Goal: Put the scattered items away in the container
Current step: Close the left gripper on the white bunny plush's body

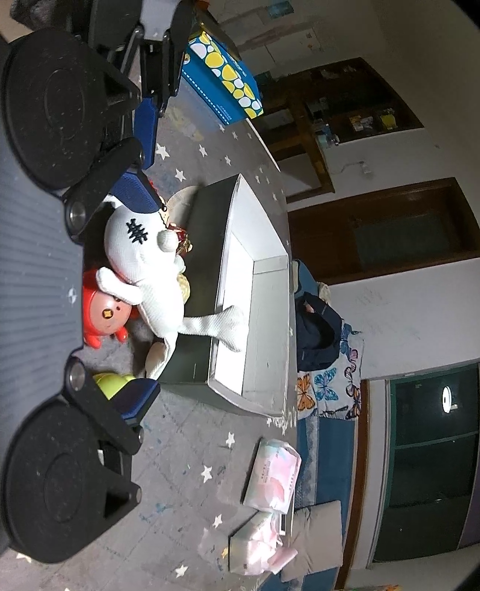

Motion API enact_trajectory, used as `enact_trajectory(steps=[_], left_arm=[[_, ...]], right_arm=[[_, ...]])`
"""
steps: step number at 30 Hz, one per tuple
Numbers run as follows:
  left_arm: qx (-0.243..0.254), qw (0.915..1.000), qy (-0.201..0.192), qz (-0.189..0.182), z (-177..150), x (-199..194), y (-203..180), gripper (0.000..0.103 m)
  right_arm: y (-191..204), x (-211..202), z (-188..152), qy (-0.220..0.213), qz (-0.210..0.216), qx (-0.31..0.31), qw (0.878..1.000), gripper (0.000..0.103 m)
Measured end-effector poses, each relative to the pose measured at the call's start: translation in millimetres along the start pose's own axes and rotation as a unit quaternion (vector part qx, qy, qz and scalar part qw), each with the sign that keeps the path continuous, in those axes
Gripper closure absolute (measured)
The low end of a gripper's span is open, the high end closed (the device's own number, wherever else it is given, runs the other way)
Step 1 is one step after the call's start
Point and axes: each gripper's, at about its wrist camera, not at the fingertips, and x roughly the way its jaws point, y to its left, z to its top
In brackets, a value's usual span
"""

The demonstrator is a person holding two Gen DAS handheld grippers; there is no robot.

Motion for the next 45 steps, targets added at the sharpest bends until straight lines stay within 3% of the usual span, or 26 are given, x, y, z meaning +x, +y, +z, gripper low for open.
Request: enact_trajectory(steps=[17, 30, 37, 40, 45], left_arm=[[0.017, 0.9998, 0.003, -0.011, 3.8, 11.1, -1.0, 0.062], [0.013, 0.9998, 0.006, -0.013, 5.7, 12.0, -2.6, 0.062], [0.010, 0.9998, 0.013, -0.011, 3.6, 16.8, -4.0, 0.064], [0.015, 0.9997, 0.009, -0.015, 3.3, 16.8, -4.6, 0.071], [0.011, 0.9997, 0.010, -0.017, 3.1, 18.0, -5.7, 0.073]], right_arm=[[-4.8, 40.6, 10.1, 0.043, 0.034, 0.034, 0.998, 0.010], [-2.0, 42.9, 11.7, 0.046, 0.035, 0.031, 0.998, 0.013], [-4.2, 44.0, 12.1, 0.052, 0.047, 0.044, 0.997, 0.025], [-3.5, 42.9, 12.4, 0.051, 0.046, 0.043, 0.997, 0.029], [-4.0, 41.8, 12.4, 0.050, 0.046, 0.045, 0.997, 0.031]])
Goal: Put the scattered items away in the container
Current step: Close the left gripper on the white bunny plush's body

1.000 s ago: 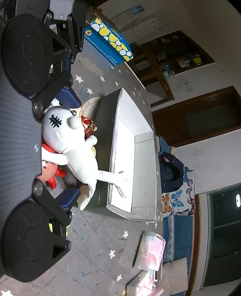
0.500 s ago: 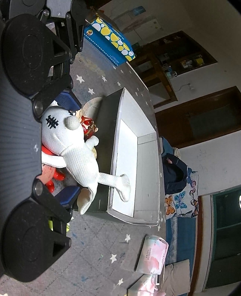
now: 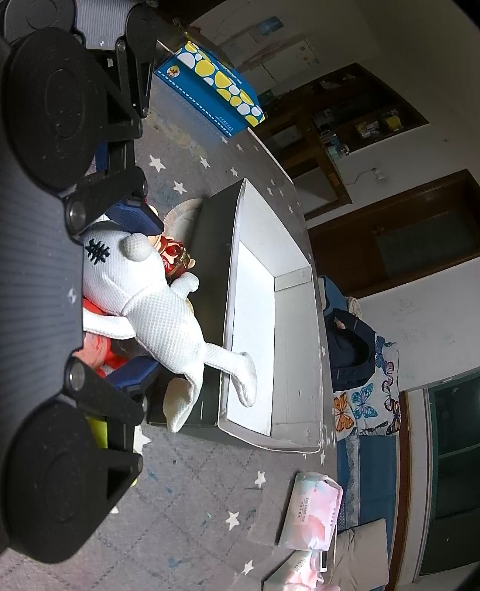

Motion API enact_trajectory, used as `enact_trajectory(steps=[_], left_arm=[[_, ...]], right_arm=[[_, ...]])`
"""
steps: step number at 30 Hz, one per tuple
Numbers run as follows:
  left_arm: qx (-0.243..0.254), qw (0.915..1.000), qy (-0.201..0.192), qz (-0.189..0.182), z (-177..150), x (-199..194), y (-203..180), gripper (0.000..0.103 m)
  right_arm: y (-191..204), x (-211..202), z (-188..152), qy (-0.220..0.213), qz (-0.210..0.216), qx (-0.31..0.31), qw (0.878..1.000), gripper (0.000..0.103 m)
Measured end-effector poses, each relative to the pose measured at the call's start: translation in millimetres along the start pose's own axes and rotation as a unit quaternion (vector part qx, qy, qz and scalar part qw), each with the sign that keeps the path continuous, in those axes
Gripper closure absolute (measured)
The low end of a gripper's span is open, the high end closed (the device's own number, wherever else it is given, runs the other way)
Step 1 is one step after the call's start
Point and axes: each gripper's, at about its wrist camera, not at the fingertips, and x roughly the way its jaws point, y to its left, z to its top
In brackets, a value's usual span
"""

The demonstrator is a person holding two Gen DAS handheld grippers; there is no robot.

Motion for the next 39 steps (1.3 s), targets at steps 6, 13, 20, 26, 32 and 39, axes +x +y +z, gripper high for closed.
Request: enact_trajectory(steps=[6, 13, 20, 26, 32, 39], left_arm=[[-0.004, 1.0000, -0.001, -0.007, -1.1, -0.8, -0.1, 0.083], [-0.007, 0.9998, -0.006, -0.017, -2.2, -7.0, 1.0, 0.092], [-0.011, 0.9996, -0.021, -0.015, 0.1, -16.8, 3.6, 0.094], [-0.003, 0.9991, -0.038, -0.020, 3.6, -27.0, -0.4, 0.090], [-0.016, 0.9989, -0.037, -0.022, 5.9, -26.8, 4.3, 0.077], [-0.026, 0.9992, -0.005, -0.032, -2.3, -14.5, 7.3, 0.077]], right_arm=[[2.3, -4.1, 0.6, -0.004, -0.002, -0.007, 1.000, 0.038], [5.3, -11.8, 1.1, -0.011, -0.002, -0.013, 1.000, 0.044], [11.4, -24.9, 6.3, -0.028, 0.001, -0.023, 0.999, 0.046], [16.6, -35.6, 17.6, -0.049, 0.007, -0.025, 0.998, 0.050], [13.5, -39.8, 31.5, -0.057, 0.030, -0.003, 0.998, 0.078], [11.6, -25.3, 22.2, -0.029, 0.019, -0.006, 0.999, 0.077]])
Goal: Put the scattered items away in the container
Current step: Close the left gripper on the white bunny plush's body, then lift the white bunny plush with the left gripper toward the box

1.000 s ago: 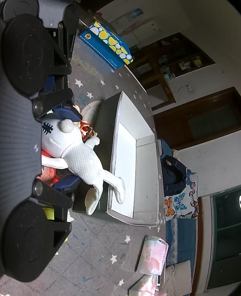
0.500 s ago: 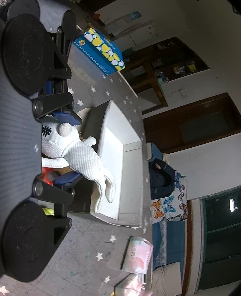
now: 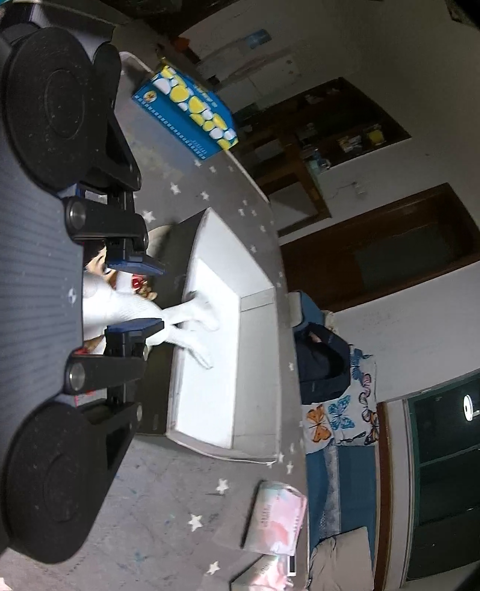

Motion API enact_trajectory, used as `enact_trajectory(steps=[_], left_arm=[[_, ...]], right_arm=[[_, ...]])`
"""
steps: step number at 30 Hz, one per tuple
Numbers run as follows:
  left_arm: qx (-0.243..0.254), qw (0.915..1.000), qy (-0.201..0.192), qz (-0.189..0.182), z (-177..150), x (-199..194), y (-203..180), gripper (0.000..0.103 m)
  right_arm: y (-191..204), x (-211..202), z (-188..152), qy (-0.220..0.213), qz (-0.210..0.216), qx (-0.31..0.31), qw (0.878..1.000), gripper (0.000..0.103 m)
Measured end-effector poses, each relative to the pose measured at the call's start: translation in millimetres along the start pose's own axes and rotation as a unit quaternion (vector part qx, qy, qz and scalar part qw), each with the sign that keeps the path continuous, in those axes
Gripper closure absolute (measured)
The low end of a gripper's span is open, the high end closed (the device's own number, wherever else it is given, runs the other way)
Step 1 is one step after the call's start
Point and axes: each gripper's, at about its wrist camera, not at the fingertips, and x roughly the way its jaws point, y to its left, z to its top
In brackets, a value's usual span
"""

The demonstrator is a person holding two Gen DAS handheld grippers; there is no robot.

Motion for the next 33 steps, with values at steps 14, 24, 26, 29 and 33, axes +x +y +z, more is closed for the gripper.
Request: enact_trajectory(steps=[14, 24, 26, 29, 33], left_arm=[[-0.053, 0.9970, 0.044, -0.036, -4.2, 16.9, -2.3, 0.076], [-0.102, 0.9915, 0.076, -0.029, -5.8, 28.6, -2.3, 0.076], [-0.102, 0.9911, 0.083, -0.022, -6.0, 30.5, -2.9, 0.076], [-0.098, 0.9914, 0.084, -0.022, -7.6, 31.9, -4.3, 0.078], [-0.086, 0.9931, 0.077, -0.021, -11.0, 31.5, -6.2, 0.083]], right_arm=[[-8.6, 16.1, -12.0, 0.038, -0.017, -0.017, 0.999, 0.055], [-10.6, 39.7, -2.5, 0.055, -0.014, -0.026, 0.998, 0.055], [-10.6, 44.3, -2.6, 0.061, -0.016, -0.028, 0.998, 0.058], [-9.2, 46.5, -4.4, 0.063, -0.015, -0.029, 0.997, 0.067], [-5.9, 41.7, -6.1, 0.058, -0.017, -0.030, 0.998, 0.071]])
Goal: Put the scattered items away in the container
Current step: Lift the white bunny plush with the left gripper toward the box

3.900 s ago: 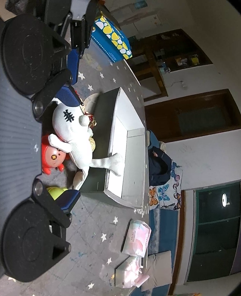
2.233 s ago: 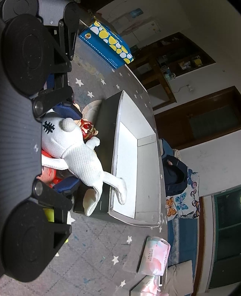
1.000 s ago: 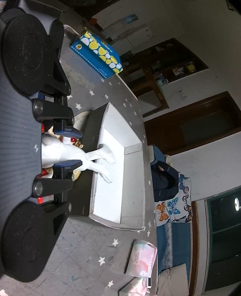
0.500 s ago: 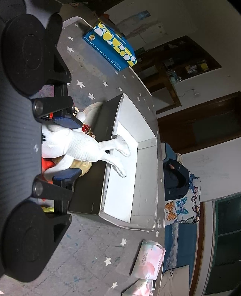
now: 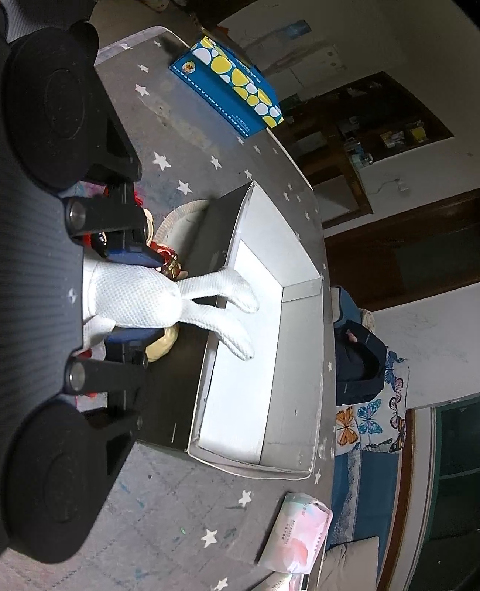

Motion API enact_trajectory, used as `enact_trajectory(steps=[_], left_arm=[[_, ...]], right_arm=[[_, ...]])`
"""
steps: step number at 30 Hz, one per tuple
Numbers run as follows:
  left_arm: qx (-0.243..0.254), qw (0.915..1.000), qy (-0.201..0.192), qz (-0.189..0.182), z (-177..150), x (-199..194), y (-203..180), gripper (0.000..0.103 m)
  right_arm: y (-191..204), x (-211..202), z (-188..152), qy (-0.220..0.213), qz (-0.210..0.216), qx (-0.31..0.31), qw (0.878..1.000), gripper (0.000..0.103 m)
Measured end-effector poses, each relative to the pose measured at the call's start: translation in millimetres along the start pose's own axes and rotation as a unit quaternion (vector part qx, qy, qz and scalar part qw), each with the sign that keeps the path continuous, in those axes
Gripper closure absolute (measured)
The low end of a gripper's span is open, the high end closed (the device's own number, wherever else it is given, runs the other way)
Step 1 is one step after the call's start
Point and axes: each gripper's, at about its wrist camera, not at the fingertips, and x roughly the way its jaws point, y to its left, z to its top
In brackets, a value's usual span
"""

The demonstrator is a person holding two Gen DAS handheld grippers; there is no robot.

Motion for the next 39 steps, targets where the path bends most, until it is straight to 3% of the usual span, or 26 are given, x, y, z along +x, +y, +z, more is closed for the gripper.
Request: enact_trajectory(steps=[5, 15, 20, 29, 39], left_arm=[[-0.003, 0.9999, -0.011, -0.003, -0.4, -5.5, 0.7, 0.093], [0.019, 0.9974, -0.065, 0.025, -1.5, -35.7, -3.4, 0.095], [0.031, 0.9928, -0.100, 0.058, 9.5, -47.9, -2.6, 0.096], [0.045, 0.9821, -0.148, 0.108, 47.7, -64.9, 13.8, 0.096], [0.078, 0.9705, -0.173, 0.149, 106.8, -48.7, 31.4, 0.097]], right_arm=[[2.7, -11.6, -0.2, -0.014, 0.002, 0.001, 1.000, 0.073], [10.8, -41.0, 14.0, -0.058, 0.016, 0.004, 0.998, 0.074], [15.7, -52.9, 25.8, -0.084, 0.023, 0.004, 0.996, 0.074], [6.3, -60.3, 48.6, -0.123, 0.048, 0.047, 0.990, 0.074], [-24.4, -33.2, 73.0, -0.140, 0.065, 0.122, 0.980, 0.072]])
